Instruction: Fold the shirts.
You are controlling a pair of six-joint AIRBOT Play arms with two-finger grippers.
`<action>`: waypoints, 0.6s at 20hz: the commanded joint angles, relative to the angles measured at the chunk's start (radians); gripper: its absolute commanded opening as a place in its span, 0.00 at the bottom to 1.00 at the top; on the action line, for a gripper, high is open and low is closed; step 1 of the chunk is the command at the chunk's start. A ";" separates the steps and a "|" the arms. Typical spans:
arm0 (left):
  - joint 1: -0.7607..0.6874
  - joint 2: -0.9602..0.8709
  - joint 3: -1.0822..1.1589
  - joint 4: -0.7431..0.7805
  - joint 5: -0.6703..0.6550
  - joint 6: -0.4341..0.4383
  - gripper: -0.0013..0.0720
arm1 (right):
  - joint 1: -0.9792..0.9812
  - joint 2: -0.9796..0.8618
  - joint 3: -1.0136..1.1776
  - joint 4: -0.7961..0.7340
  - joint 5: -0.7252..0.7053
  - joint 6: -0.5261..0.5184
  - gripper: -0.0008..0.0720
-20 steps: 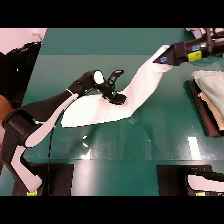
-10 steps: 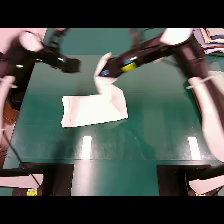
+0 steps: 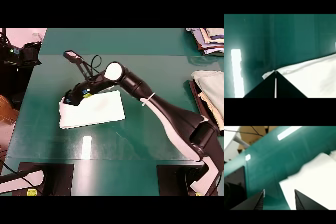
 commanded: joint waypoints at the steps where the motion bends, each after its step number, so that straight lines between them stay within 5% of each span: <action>1: 0.016 0.007 0.000 -0.011 -0.029 0.000 0.06 | -0.103 0.091 -0.146 -0.091 0.100 0.009 0.60; 7: 0.016 0.007 0.000 -0.049 -0.029 0.000 0.06 | -0.442 0.290 -0.582 -0.099 0.112 0.087 0.62; 10: 0.016 0.007 0.000 -0.051 -0.024 0.000 0.06 | -0.568 0.291 -0.706 -0.041 0.107 0.091 0.83; 12: 0.016 0.005 0.000 -0.052 -0.017 0.000 0.06 | -0.607 0.247 -0.743 0.044 0.110 0.090 0.83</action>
